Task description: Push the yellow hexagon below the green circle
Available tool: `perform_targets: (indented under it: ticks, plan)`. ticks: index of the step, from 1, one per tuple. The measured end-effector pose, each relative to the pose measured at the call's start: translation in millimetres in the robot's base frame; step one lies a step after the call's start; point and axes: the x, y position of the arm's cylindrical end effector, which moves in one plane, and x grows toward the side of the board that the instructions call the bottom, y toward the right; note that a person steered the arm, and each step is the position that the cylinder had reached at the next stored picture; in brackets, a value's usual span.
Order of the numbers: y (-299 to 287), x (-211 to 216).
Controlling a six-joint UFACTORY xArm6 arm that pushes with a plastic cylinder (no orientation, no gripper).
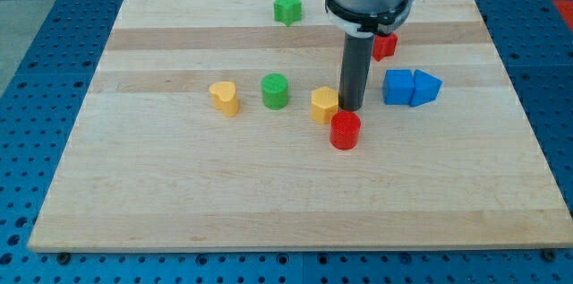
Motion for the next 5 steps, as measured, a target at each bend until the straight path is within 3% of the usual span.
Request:
perform_targets:
  ticks: [3, 5]
  plan:
    - [-3, -22]
    - [-21, 10]
